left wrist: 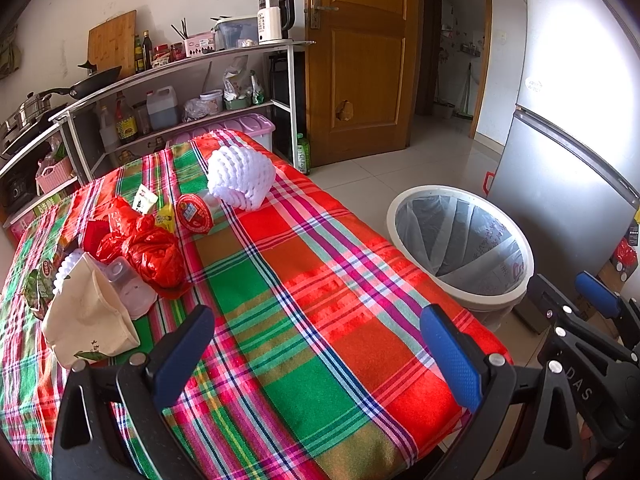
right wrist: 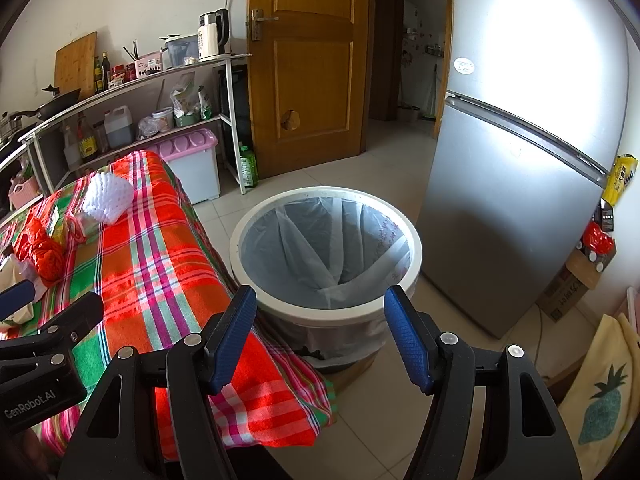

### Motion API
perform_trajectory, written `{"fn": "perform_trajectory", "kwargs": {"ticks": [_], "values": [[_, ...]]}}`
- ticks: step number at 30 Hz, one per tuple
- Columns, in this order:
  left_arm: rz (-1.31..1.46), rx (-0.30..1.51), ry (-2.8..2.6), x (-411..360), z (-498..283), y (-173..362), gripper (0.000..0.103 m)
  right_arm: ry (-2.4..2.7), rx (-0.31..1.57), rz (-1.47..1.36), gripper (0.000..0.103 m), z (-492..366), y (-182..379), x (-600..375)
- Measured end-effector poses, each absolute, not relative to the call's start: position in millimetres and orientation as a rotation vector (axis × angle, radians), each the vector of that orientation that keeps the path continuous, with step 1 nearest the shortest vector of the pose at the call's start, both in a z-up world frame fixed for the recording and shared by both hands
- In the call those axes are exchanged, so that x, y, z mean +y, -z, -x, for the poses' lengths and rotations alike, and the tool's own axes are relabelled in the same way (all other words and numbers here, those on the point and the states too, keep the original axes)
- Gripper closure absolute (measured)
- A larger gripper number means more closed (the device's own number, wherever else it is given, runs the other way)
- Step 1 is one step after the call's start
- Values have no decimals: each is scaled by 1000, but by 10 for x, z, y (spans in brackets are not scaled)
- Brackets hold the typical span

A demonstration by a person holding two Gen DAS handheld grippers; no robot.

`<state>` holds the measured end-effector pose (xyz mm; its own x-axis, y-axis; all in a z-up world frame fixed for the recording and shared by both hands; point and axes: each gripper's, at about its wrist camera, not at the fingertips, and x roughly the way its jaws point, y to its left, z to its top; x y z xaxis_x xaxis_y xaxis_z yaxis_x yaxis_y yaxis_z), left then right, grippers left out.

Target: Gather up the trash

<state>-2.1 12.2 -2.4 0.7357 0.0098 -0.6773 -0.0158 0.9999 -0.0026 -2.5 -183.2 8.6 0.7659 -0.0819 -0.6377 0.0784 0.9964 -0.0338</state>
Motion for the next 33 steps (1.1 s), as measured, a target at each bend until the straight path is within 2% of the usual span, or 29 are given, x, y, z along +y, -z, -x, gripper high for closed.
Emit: {"fn": "perform_trajectory", "kwargs": {"ticks": [12, 28, 33], "values": [[23, 726, -45, 363, 94, -41, 0, 20, 667, 8, 36, -23, -135, -1733], [123, 713, -300, 1783, 307, -100, 0, -407, 628, 65, 36, -647, -281, -734], [180, 754, -298, 2141, 288, -50, 0, -506, 692, 40, 36, -1017, -280, -461]]}}
